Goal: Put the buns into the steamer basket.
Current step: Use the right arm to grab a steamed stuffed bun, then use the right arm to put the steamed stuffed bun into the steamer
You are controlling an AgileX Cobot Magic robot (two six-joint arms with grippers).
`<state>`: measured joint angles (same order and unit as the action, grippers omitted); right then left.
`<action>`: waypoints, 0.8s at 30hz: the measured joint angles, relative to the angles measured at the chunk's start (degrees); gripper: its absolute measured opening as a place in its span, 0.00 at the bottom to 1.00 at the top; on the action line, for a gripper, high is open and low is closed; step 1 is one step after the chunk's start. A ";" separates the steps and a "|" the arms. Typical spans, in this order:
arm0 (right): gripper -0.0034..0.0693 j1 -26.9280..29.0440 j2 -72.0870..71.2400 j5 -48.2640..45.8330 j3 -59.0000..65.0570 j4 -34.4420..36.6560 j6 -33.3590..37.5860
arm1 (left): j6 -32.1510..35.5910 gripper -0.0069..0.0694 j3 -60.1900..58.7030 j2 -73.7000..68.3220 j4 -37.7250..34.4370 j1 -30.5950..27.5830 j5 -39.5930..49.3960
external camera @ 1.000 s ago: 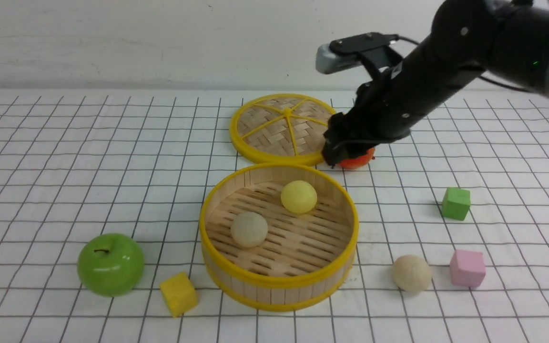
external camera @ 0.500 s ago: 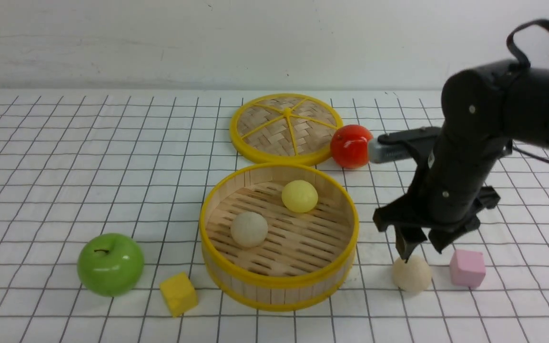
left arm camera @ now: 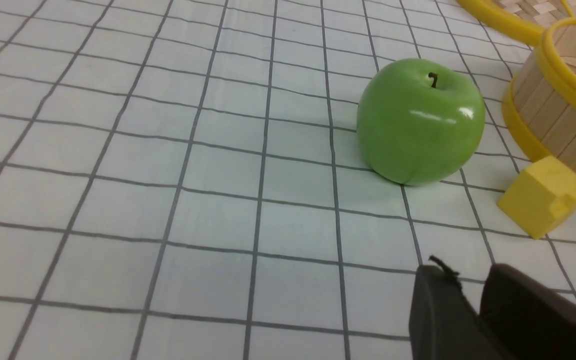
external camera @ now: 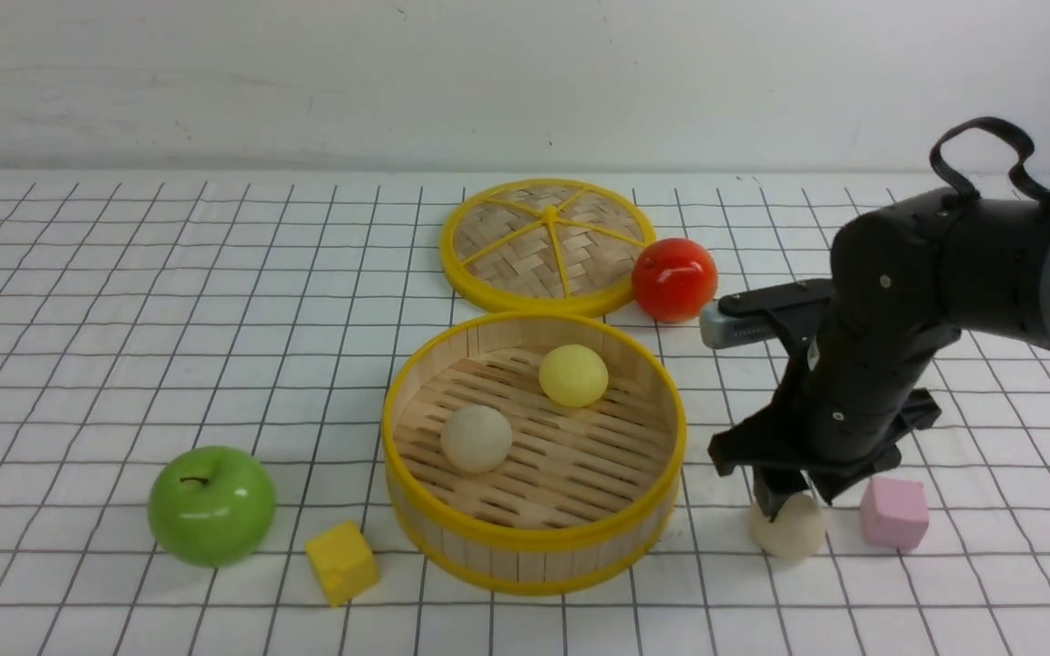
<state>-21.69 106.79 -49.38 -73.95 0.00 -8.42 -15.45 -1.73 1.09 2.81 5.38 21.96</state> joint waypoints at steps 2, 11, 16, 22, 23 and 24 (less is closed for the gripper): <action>0.55 0.00 1.13 0.34 0.19 -0.31 -0.05 | 0.00 0.26 0.00 0.00 0.00 0.00 0.00; 0.09 0.00 1.22 0.54 0.19 -0.31 -0.18 | 0.00 0.27 0.00 0.00 0.00 0.00 0.00; 0.07 0.00 0.29 -0.64 -0.63 0.00 -0.22 | 0.00 0.28 0.00 0.00 0.00 0.00 0.00; 0.07 0.00 -3.33 -1.45 -6.18 6.80 1.82 | 0.00 0.28 0.00 0.00 0.00 0.00 0.00; 0.07 0.00 -3.94 -1.36 -7.56 10.31 3.96 | 0.00 0.28 0.00 0.00 0.00 0.00 0.00; 0.07 0.00 -3.99 -1.36 -7.83 11.44 3.96 | 0.00 0.28 0.00 0.00 0.00 0.00 0.00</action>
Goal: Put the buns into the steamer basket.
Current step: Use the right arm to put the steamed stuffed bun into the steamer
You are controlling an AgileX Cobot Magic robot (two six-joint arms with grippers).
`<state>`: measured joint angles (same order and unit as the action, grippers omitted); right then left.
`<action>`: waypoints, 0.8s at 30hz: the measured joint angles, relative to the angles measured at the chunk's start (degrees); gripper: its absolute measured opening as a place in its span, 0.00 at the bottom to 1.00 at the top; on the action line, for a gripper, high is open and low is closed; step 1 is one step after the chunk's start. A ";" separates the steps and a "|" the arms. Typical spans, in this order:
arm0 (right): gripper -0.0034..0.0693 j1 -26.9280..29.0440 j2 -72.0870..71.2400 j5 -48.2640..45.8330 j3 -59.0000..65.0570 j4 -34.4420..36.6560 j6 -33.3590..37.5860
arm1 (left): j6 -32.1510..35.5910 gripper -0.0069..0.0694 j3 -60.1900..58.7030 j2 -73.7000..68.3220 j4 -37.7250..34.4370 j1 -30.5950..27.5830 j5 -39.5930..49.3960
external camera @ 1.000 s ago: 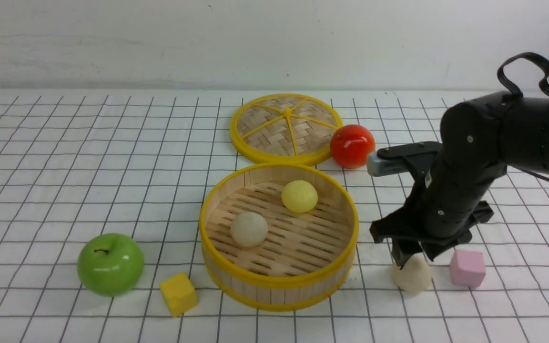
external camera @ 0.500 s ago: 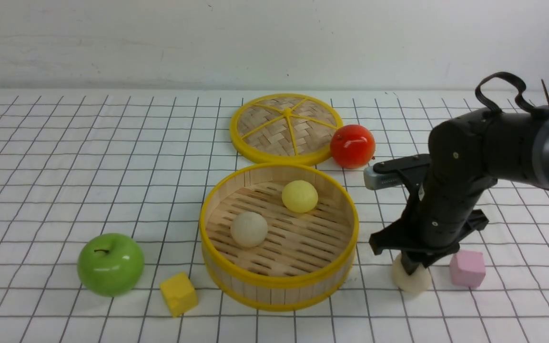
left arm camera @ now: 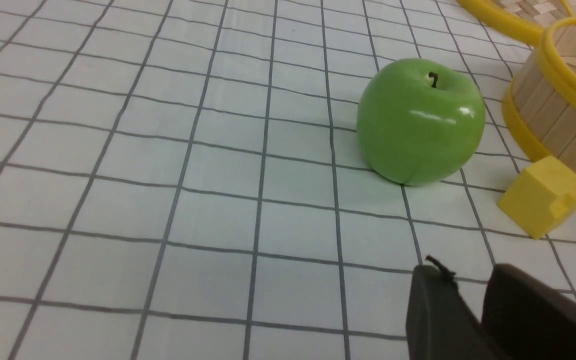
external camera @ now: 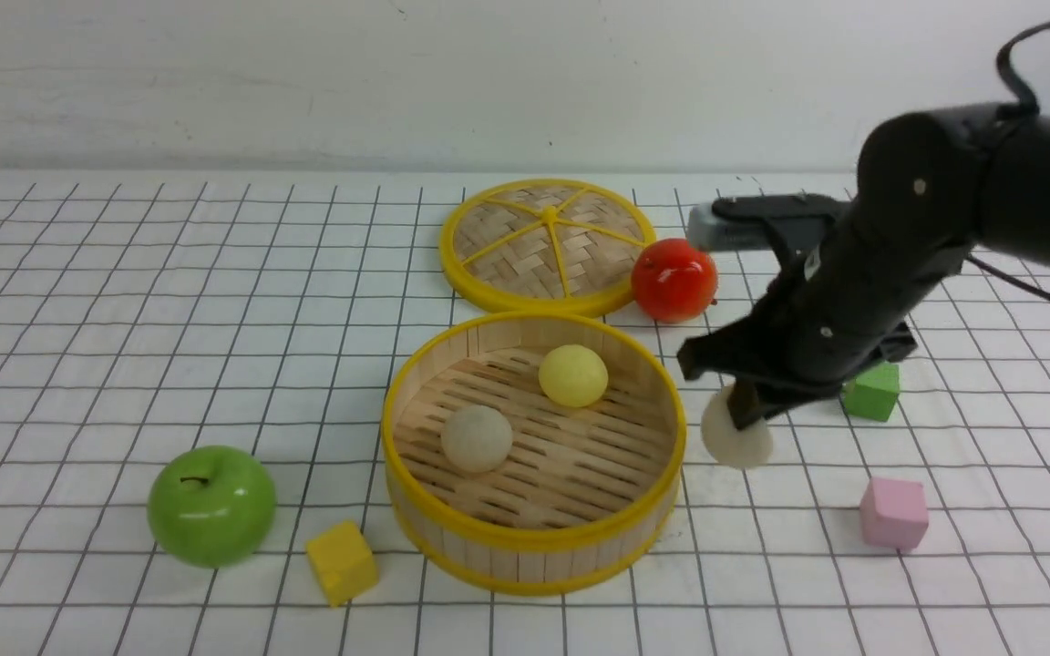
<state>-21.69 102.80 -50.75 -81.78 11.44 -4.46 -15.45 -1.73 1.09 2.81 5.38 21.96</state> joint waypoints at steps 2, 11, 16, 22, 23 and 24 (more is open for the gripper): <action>0.07 0.00 -0.14 0.31 -0.54 4.60 3.38 | 0.00 0.28 0.00 0.00 0.00 0.00 0.00; 0.09 -2.00 6.13 5.18 -0.53 19.66 17.12 | 0.00 0.30 0.00 0.00 0.00 0.00 0.00; 0.20 -3.07 8.96 6.24 -0.53 19.48 17.17 | 0.00 0.30 0.00 0.00 0.00 0.00 0.00; 0.59 -3.33 7.91 7.63 -0.53 18.28 16.19 | 0.00 0.31 0.00 0.00 0.00 0.00 0.00; 0.63 -3.33 7.30 7.63 -0.53 17.80 15.92 | 0.00 0.31 0.00 0.00 0.00 0.00 0.00; 0.70 -3.15 6.22 7.45 -0.53 16.99 15.33 | 0.00 0.31 0.00 0.00 0.00 0.00 0.00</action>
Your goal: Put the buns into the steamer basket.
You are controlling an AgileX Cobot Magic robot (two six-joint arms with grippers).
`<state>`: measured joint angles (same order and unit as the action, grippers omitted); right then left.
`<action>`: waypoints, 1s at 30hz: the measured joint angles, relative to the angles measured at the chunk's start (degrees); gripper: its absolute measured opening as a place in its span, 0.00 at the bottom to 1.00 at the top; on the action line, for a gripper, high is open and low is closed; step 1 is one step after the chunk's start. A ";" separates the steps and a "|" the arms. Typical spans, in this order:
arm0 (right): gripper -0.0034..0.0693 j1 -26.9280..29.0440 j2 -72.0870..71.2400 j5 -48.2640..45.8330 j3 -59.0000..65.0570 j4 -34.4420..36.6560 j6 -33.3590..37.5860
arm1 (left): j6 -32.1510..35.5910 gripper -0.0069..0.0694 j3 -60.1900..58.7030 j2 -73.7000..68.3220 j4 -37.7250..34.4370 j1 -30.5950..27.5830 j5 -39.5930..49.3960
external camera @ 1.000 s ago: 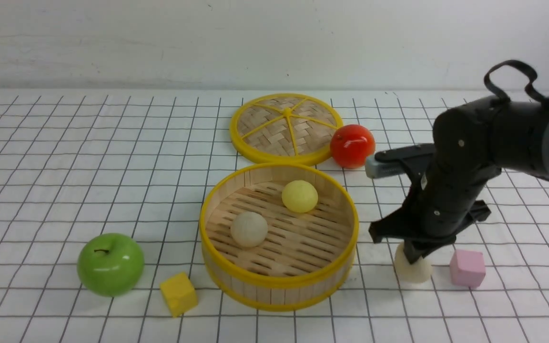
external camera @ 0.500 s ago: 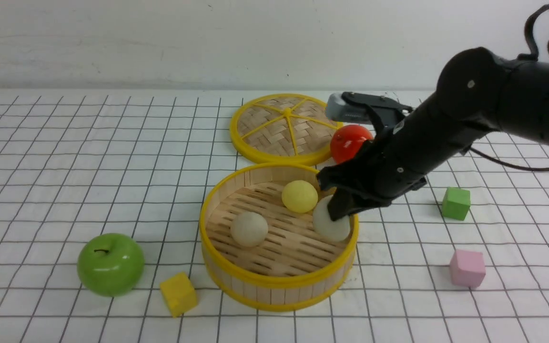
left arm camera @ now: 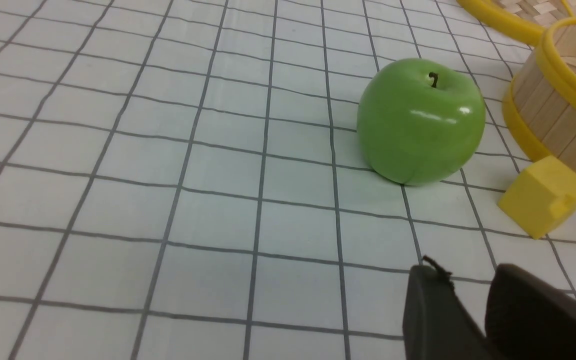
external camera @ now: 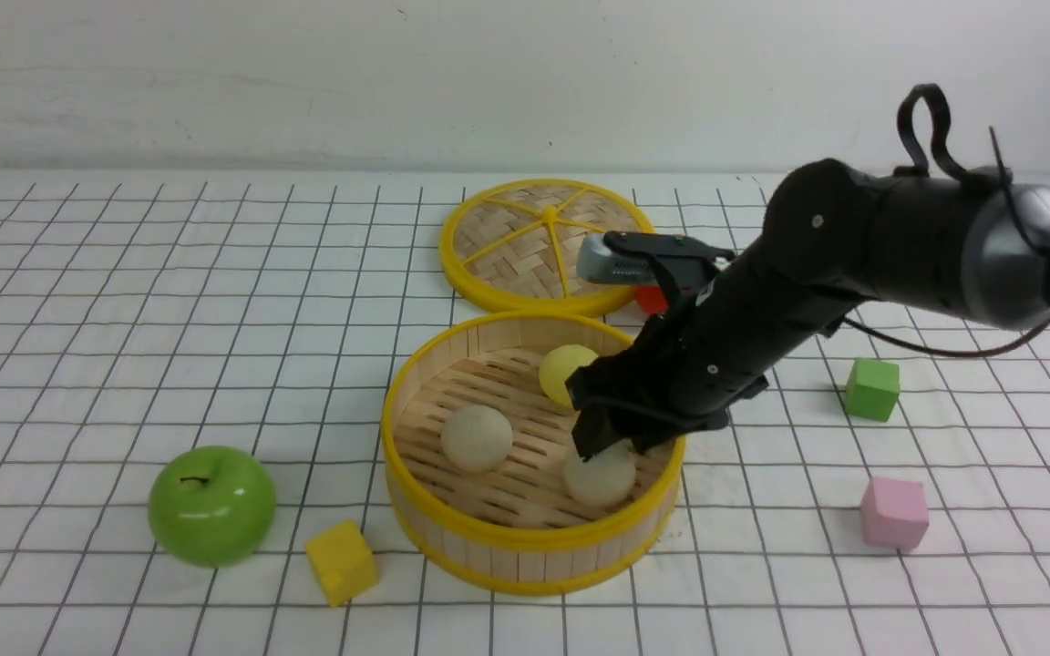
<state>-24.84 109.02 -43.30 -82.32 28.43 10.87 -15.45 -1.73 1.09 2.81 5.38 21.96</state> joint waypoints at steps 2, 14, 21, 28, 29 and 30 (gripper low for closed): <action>0.78 0.35 -2.03 -0.90 0.00 -1.65 -1.13 | 0.00 0.31 0.00 0.00 0.00 0.00 0.00; 0.73 3.14 -28.27 -22.71 0.00 -25.21 -16.01 | 0.00 0.33 0.00 0.00 0.00 0.00 0.00; 0.28 3.14 -46.23 -28.05 5.81 -28.44 -18.00 | 0.00 0.33 0.00 0.00 0.00 0.00 0.00; 0.02 3.14 -63.37 -24.45 19.21 -30.50 -18.47 | 0.00 0.35 0.00 0.00 0.00 0.00 0.00; 0.02 3.14 -64.76 -24.45 20.62 -30.22 -18.55 | 0.00 0.35 0.00 0.00 0.00 0.00 0.00; 0.02 3.14 -66.43 -24.59 21.62 -29.90 -18.61 | 0.00 0.35 0.00 0.00 0.00 0.00 0.00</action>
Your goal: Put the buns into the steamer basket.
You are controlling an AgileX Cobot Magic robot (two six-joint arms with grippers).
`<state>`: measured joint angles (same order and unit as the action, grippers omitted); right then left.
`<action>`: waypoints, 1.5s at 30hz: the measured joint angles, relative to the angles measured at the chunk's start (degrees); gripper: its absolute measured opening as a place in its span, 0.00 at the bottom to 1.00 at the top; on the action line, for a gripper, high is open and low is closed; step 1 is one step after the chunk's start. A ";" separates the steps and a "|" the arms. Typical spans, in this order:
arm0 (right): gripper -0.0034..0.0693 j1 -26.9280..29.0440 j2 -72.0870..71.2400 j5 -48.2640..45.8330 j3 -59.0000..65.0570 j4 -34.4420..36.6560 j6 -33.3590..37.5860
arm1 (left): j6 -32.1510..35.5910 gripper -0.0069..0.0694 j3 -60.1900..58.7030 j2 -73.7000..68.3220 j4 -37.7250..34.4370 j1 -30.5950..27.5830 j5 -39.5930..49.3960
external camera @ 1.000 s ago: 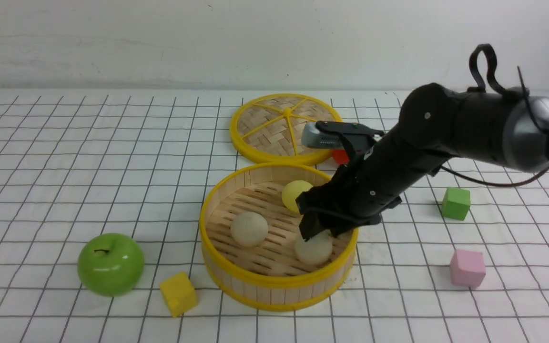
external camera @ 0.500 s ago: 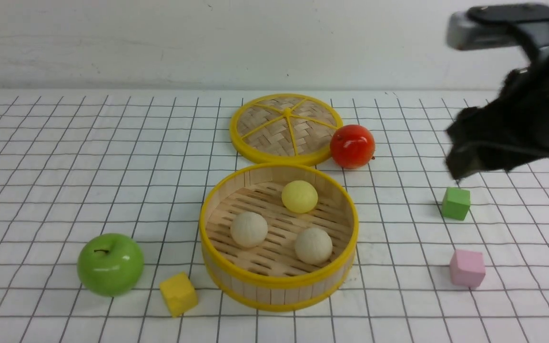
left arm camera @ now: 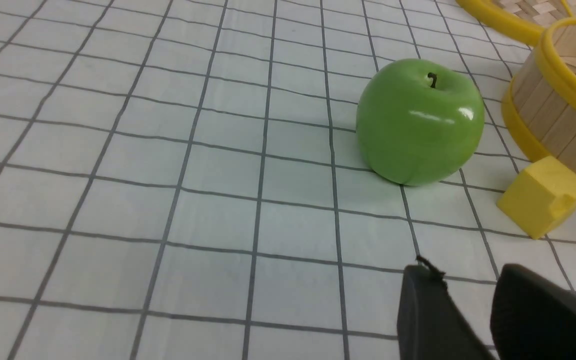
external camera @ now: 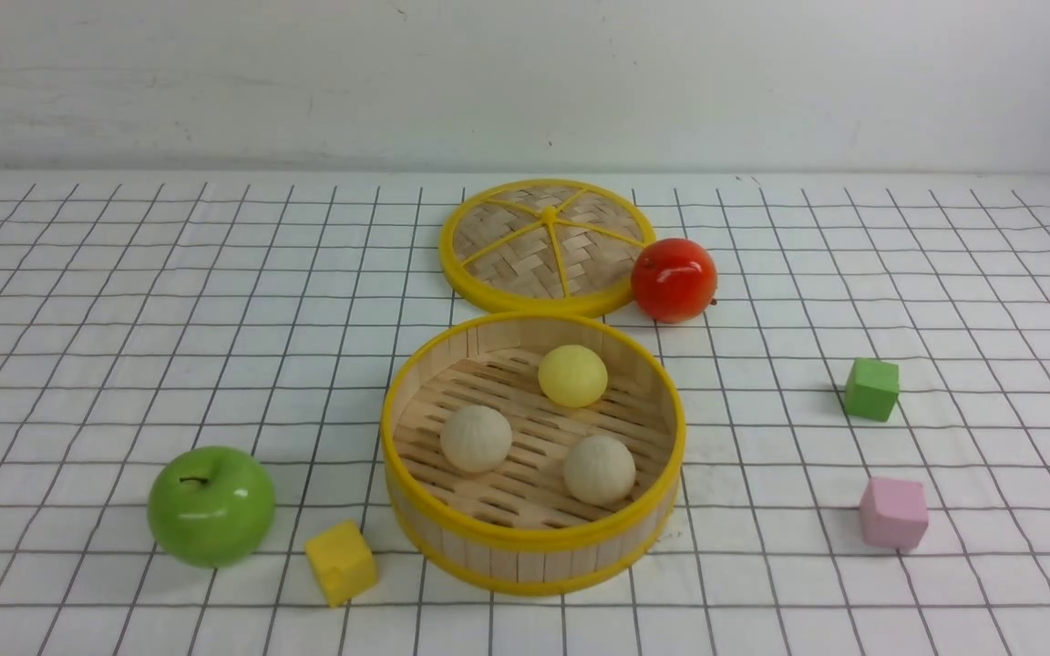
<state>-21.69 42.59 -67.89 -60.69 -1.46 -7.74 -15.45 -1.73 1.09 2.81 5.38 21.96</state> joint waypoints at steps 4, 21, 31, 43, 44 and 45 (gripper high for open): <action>0.02 0.00 -5.54 -2.25 3.25 0.95 -0.07 | 0.00 0.35 0.00 0.00 0.00 0.00 0.00; 0.03 8.13 -18.81 9.99 12.64 -6.23 0.42 | 0.00 0.35 0.00 0.00 0.00 0.00 0.00; 0.04 20.85 -36.78 42.27 46.98 -5.48 0.42 | 0.00 0.35 0.00 0.00 0.00 0.00 0.00; 0.05 25.10 -43.17 45.15 61.70 -4.61 0.42 | 0.00 0.35 0.00 0.00 0.00 -0.07 0.00; 0.05 25.10 -43.17 45.15 61.70 -4.61 0.42 | 0.00 0.35 0.00 0.00 0.00 -0.07 0.00; 0.05 25.10 -43.17 45.15 61.70 -4.61 0.42 | 0.00 0.35 0.00 0.00 0.00 -0.07 0.00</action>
<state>3.40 -0.58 -22.74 1.00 -6.07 -7.33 -15.45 -1.73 1.09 2.81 5.31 21.96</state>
